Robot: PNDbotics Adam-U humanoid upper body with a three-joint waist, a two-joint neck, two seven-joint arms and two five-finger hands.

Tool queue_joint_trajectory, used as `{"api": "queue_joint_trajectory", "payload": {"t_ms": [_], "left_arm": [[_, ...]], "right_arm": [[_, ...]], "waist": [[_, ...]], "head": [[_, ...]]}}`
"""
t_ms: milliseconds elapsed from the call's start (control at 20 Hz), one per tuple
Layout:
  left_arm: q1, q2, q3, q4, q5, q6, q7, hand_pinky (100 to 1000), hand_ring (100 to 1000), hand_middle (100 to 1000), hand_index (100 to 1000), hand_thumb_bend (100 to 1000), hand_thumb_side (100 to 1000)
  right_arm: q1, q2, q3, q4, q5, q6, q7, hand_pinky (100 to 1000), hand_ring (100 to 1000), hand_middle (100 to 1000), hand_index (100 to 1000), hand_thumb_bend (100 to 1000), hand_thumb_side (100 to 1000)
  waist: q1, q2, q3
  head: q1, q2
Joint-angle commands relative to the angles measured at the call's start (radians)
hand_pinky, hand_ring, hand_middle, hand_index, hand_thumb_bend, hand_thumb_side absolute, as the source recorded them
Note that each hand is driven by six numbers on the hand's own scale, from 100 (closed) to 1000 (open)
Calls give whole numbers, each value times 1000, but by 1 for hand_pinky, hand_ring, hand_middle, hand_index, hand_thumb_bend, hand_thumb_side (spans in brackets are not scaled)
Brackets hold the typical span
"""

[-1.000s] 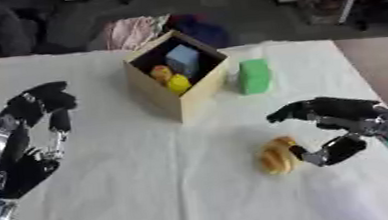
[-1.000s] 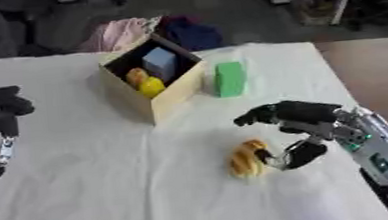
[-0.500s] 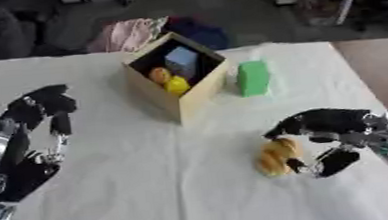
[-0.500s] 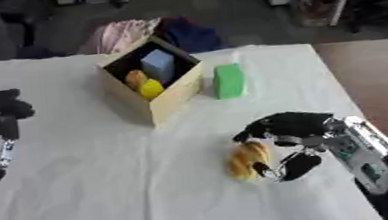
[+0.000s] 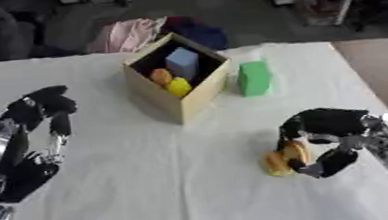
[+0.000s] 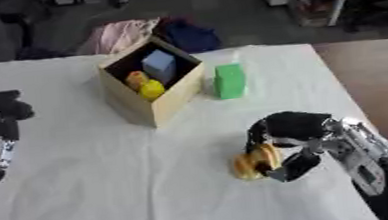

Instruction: Pick up objects on the table and place them in the box.

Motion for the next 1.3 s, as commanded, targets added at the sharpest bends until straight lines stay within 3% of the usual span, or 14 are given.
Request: {"api": "queue_joint_trajectory", "payload": {"t_ms": [50,350,600,950,1300], "left_arm": [[-5,11,14,-15,-3,-3,0,751,678,630,838,100,535],[-14,4,6,-15,4,-14,-12,750,674,627,835,100,538],[-55,-14,-23,-15,22,-20,-43,751,677,629,834,100,544],[-124,-51,-60,-15,59,-19,-97,754,679,632,833,100,549],[-181,-65,-99,-15,92,-27,-146,762,681,633,833,100,547]], "right_arm": [[-29,-47,-22,-37,-53,-184,131,751,610,359,551,100,252],[-73,-118,-80,-36,-130,-181,36,756,606,361,555,100,235],[-129,-139,-159,22,-126,-138,-39,758,602,366,561,100,209],[-196,-98,-273,136,-43,-60,-139,751,586,364,556,100,167],[-255,-14,-385,215,51,26,-239,741,575,388,583,100,108]], "waist": [[-14,-10,2],[-21,-10,23],[-35,-5,88],[-56,-2,201],[-70,4,325]], "head": [[2,-16],[-13,-19],[-55,-29],[-147,-45],[-270,-59]]}}
